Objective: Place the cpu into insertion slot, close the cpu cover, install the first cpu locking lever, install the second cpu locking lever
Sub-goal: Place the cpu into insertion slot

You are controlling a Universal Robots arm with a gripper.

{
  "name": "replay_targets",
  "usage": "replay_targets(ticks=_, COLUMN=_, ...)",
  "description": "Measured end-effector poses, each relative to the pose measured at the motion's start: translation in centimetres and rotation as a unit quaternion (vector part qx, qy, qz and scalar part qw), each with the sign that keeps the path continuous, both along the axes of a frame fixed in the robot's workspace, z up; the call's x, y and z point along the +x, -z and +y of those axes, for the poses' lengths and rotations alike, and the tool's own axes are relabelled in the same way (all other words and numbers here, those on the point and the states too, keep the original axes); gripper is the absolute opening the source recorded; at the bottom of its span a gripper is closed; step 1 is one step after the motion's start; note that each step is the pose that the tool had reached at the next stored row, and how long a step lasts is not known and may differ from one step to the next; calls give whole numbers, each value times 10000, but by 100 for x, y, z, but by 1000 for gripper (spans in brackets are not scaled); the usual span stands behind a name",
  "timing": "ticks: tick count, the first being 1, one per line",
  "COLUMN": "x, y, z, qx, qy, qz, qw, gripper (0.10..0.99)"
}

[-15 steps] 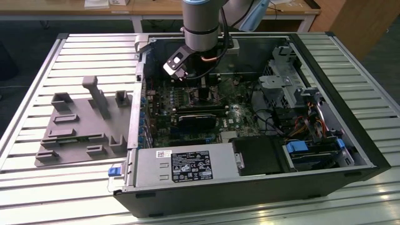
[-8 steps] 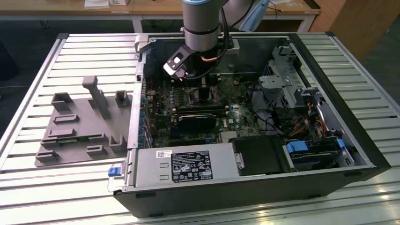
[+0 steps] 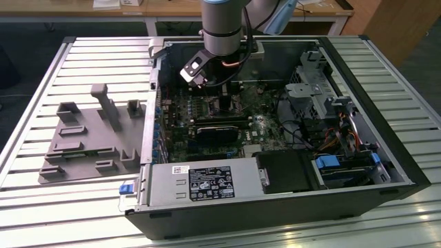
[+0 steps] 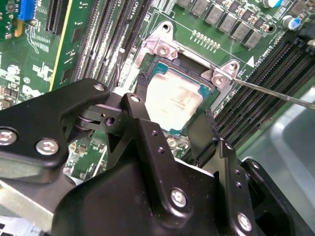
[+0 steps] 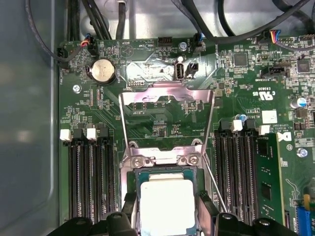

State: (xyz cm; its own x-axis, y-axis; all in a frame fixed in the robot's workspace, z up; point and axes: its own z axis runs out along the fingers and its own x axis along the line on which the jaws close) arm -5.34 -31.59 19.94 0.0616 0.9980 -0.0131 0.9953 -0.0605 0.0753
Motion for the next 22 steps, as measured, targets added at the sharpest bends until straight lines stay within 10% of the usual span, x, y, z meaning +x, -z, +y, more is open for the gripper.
replay_targets(ticks=12, x=0, y=-43, z=0, qx=0, qy=0, qz=0, qw=10000, gripper=588)
replay_targets(ticks=22, x=0, y=-45, z=0, qx=0, qy=0, qz=0, qw=10000, gripper=169)
